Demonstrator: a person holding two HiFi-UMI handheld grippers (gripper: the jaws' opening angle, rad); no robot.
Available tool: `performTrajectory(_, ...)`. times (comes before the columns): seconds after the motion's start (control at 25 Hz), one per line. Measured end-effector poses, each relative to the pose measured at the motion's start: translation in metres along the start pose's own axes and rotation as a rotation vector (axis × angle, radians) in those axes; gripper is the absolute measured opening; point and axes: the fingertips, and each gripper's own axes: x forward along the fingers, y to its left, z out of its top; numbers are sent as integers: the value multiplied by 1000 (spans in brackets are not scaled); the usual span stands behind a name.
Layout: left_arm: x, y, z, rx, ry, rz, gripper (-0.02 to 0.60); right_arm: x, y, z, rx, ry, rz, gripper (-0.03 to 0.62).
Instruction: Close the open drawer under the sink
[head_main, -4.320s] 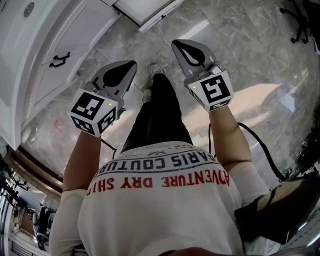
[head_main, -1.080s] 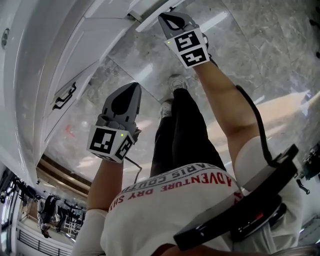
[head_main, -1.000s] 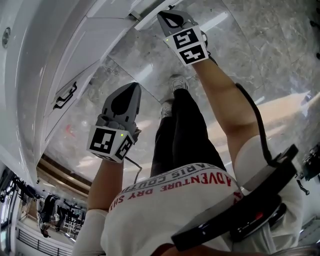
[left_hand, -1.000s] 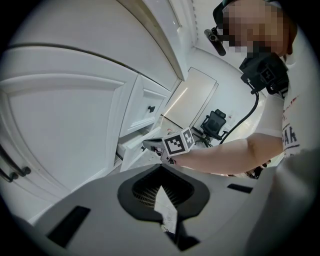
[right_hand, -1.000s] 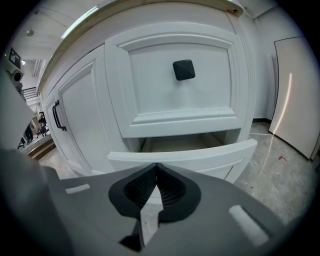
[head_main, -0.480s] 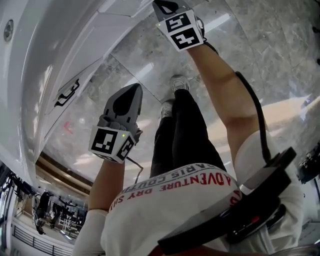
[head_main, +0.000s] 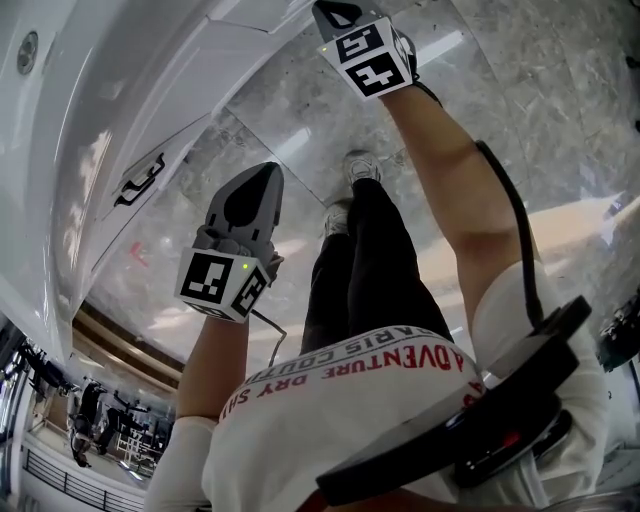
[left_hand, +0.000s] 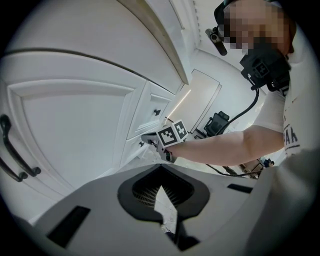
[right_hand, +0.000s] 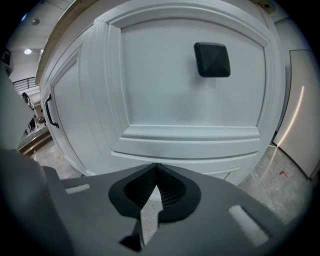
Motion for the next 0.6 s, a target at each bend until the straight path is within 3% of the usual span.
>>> performTrajectory(0.28,-17,-24,24,36,-52,-36,3,-78,46,14,56,-33,116,2)
performTrajectory(0.44,-49,-42,43,75,-92,-65,2,-166,95,31,60,-70,218,2)
performTrajectory(0.6,-93,-77,52,137,-101,-117,3,-269,134,59,84,-123,246,2)
